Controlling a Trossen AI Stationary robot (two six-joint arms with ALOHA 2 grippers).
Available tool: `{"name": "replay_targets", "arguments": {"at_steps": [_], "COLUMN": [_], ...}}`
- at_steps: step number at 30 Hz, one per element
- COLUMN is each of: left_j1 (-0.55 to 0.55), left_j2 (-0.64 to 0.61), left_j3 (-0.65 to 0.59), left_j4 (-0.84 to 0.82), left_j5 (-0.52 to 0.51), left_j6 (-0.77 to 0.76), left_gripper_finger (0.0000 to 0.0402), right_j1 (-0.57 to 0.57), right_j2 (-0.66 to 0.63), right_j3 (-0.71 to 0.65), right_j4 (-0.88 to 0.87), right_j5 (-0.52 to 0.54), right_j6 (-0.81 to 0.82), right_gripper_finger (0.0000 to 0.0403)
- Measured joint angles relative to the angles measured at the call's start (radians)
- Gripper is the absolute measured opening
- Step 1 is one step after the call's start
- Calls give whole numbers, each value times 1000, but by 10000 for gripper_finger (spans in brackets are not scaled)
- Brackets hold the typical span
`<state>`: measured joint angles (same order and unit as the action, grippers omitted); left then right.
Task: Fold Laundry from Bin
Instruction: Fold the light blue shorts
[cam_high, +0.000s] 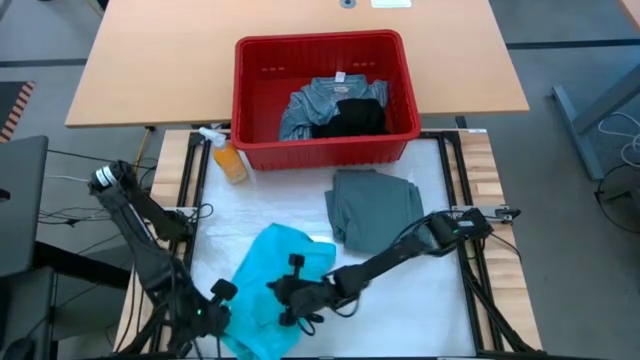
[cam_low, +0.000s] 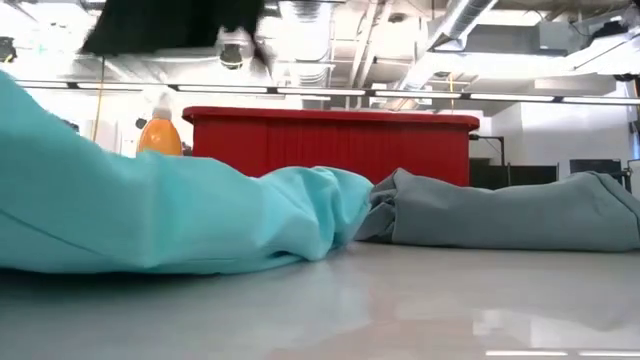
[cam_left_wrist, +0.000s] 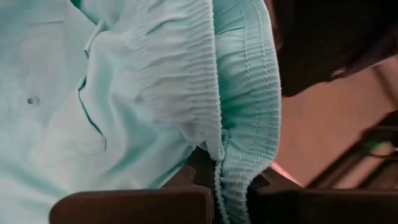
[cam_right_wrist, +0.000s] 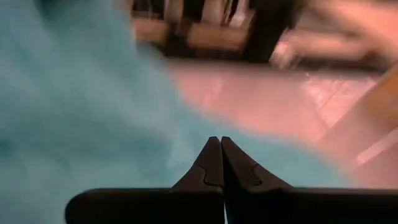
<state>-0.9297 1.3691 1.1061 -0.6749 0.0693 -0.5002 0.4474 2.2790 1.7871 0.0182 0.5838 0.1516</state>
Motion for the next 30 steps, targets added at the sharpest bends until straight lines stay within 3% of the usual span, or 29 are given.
{"name": "replay_targets", "arguments": {"at_steps": [3, 6, 9, 12, 14, 18, 22, 30], "left_j1": [42, 92, 154, 239, 301, 408, 512, 658], "left_j2": [-33, -68, -88, -93, -92, -93, -93, -66], "left_j3": [0, 0, 0, 0, 0, 0, 0, 1], "left_j4": [0, 3, -7, -15, -15, -16, -19, -27], "left_j5": [78, 156, 211, 285, 348, 443, 524, 661], "left_j6": [-2, -6, 10, 63, 85, 125, 179, 278], "left_gripper_finger": [0, 0, 0, 0, 0, 0, 0, 0], "right_j1": [28, 47, 59, 69, 77, 74, 74, 78], "right_j2": [-109, -179, -189, -216, -209, -186, -204, -184], "right_j3": [-56, -242, -478, -619, -643, -625, -615, -615], "right_j4": [-35, 39, 256, 523, 591, 478, 457, 440], "right_j5": [82, 101, 102, 101, 100, 72, 134, -6], "right_j6": [3, 68, 148, 201, 213, 206, 165, 214], "right_gripper_finger": [15, 15, 15, 15, 15, 15, 15, 15]}}
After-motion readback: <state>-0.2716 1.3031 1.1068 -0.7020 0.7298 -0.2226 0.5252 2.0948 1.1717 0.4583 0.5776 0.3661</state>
